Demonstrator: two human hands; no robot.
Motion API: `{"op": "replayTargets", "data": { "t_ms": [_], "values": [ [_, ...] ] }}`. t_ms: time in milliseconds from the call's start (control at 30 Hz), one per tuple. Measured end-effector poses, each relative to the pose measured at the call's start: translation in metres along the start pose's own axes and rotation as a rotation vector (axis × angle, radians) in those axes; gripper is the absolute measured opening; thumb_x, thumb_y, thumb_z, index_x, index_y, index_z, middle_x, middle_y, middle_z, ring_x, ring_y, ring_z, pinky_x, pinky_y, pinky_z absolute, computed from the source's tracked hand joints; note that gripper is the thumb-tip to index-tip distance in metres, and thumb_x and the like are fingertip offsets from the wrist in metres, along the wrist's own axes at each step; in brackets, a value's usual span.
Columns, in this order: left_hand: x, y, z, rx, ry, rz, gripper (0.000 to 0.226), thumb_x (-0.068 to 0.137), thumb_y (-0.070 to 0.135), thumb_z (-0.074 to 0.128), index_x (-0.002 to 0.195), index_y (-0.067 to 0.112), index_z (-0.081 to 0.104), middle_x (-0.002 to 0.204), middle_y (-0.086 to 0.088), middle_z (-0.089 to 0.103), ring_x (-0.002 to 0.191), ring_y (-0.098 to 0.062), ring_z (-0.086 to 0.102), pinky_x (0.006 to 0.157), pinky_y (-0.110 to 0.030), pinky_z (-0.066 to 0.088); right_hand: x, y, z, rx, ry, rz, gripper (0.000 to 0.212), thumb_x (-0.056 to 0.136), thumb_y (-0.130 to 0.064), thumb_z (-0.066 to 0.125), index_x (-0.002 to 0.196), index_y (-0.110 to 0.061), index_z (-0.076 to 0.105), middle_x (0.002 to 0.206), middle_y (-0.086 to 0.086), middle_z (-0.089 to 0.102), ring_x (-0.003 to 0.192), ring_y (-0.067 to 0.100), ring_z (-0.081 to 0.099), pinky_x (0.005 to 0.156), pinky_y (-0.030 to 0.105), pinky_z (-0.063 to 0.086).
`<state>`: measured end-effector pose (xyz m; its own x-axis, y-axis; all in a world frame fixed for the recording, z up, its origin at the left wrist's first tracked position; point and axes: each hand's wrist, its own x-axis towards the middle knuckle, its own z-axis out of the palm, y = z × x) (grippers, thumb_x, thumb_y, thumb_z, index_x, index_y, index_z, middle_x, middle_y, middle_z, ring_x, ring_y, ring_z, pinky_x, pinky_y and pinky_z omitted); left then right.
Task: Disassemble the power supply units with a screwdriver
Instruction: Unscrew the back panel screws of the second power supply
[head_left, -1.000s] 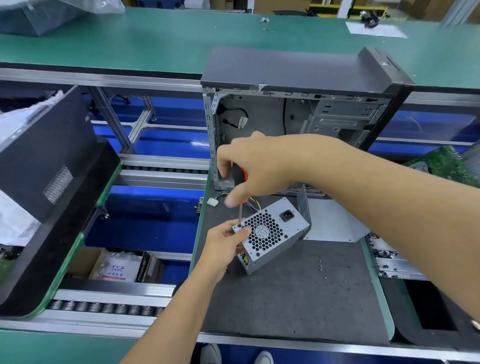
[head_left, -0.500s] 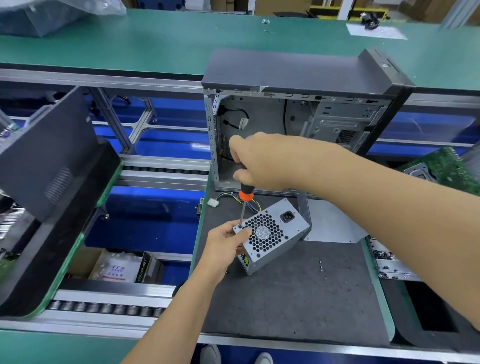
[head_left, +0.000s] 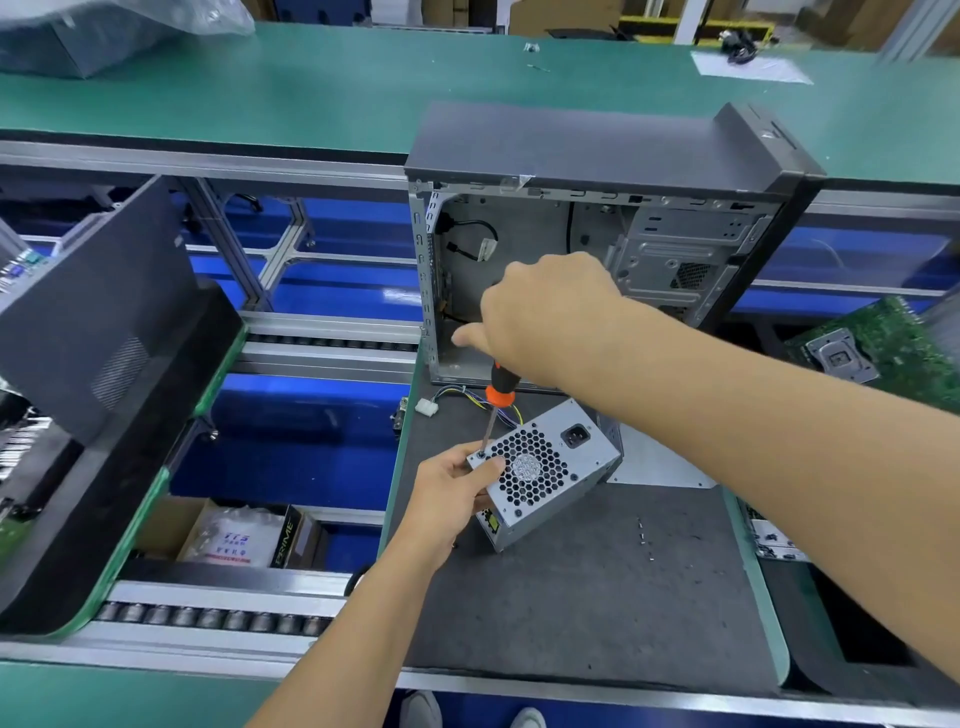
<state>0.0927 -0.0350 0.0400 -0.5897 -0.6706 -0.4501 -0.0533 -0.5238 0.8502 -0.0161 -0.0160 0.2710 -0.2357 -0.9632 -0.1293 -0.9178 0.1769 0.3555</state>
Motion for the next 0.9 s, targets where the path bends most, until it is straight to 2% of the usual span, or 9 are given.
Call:
{"op": "replayTargets", "data": {
  "t_ms": [167, 267, 367, 400, 500, 633, 667, 733, 900],
  "values": [
    [0.001, 0.000, 0.000, 0.009, -0.001, 0.002, 0.019, 0.094, 0.008, 0.068, 0.112, 0.013, 0.070, 0.098, -0.008, 0.078, 0.089, -0.024, 0.075, 0.069, -0.026, 0.058, 0.002, 0.008, 0.008, 0.218, -0.029, -0.095, 0.024, 0.102, -0.038, 0.043, 0.098, -0.016, 0.033, 0.084, 0.005, 0.042, 0.067, 0.026, 0.045, 0.056, 0.036, 0.038],
    [0.000, 0.000, 0.000, 0.013, 0.004, 0.007, 0.017, 0.094, 0.008, 0.067, 0.111, 0.012, 0.070, 0.097, -0.007, 0.078, 0.088, -0.023, 0.075, 0.070, -0.028, 0.059, 0.003, 0.013, 0.009, 0.385, -0.106, -0.205, 0.012, 0.098, -0.024, 0.051, 0.106, -0.020, 0.043, 0.106, -0.001, 0.043, 0.096, 0.025, 0.046, 0.070, 0.036, 0.042],
    [0.000, 0.000, 0.001, 0.019, 0.008, 0.007, 0.016, 0.094, 0.008, 0.067, 0.110, 0.012, 0.070, 0.097, -0.007, 0.078, 0.088, -0.023, 0.075, 0.070, -0.029, 0.059, 0.002, 0.013, 0.005, 0.472, -0.199, -0.255, 0.021, 0.094, -0.019, 0.054, 0.110, -0.032, 0.050, 0.098, -0.010, 0.038, 0.100, 0.022, 0.038, 0.061, 0.030, 0.034],
    [0.000, 0.000, 0.001, 0.017, 0.007, 0.009, 0.017, 0.094, 0.008, 0.067, 0.110, 0.012, 0.071, 0.097, -0.007, 0.078, 0.087, -0.023, 0.075, 0.070, -0.028, 0.059, 0.002, 0.011, 0.003, 0.465, -0.184, -0.245, 0.016, 0.095, -0.030, 0.056, 0.110, -0.031, 0.050, 0.097, -0.009, 0.040, 0.100, 0.022, 0.039, 0.060, 0.030, 0.033],
    [0.000, 0.000, 0.000, 0.011, 0.004, 0.012, 0.018, 0.094, 0.008, 0.067, 0.110, 0.013, 0.071, 0.097, -0.007, 0.078, 0.088, -0.023, 0.075, 0.069, -0.026, 0.059, 0.000, 0.004, 0.004, 0.286, -0.116, -0.072, 0.050, 0.092, -0.070, 0.040, 0.107, -0.024, 0.051, 0.082, 0.000, 0.041, 0.076, 0.024, 0.043, 0.053, 0.033, 0.032],
    [0.000, -0.001, 0.000, 0.011, 0.000, 0.009, 0.018, 0.094, 0.007, 0.067, 0.110, 0.015, 0.071, 0.096, -0.006, 0.078, 0.088, -0.023, 0.075, 0.069, -0.026, 0.059, -0.004, 0.000, 0.004, -0.125, -0.045, -0.022, 0.024, 0.106, -0.040, 0.038, 0.127, -0.043, 0.049, 0.074, 0.006, 0.030, 0.055, 0.021, 0.029, 0.045, 0.031, 0.027],
    [0.000, -0.001, -0.001, 0.015, -0.004, 0.009, 0.018, 0.094, 0.008, 0.067, 0.110, 0.015, 0.071, 0.097, -0.006, 0.078, 0.088, -0.023, 0.075, 0.070, -0.027, 0.059, -0.006, 0.001, 0.002, -0.118, -0.034, -0.004, 0.020, 0.106, -0.039, 0.036, 0.111, -0.034, 0.055, 0.073, 0.006, 0.030, 0.054, 0.021, 0.029, 0.045, 0.030, 0.028],
    [0.001, -0.001, -0.001, 0.025, -0.009, 0.011, 0.019, 0.094, 0.008, 0.067, 0.112, 0.014, 0.071, 0.098, -0.006, 0.078, 0.089, -0.023, 0.075, 0.071, -0.027, 0.059, -0.004, 0.004, 0.003, -0.038, -0.010, 0.032, 0.046, 0.106, -0.046, 0.031, 0.075, -0.013, 0.038, 0.070, 0.004, 0.028, 0.053, 0.021, 0.028, 0.047, 0.031, 0.026],
    [0.001, -0.001, 0.000, 0.029, -0.002, 0.008, 0.019, 0.094, 0.009, 0.067, 0.112, 0.015, 0.071, 0.098, -0.006, 0.078, 0.090, -0.023, 0.075, 0.071, -0.027, 0.059, -0.002, 0.008, 0.010, 0.236, 0.011, -0.074, 0.024, 0.100, -0.036, 0.048, 0.099, -0.017, 0.033, 0.078, 0.003, 0.036, 0.065, 0.025, 0.041, 0.049, 0.032, 0.028]
  ]
}}
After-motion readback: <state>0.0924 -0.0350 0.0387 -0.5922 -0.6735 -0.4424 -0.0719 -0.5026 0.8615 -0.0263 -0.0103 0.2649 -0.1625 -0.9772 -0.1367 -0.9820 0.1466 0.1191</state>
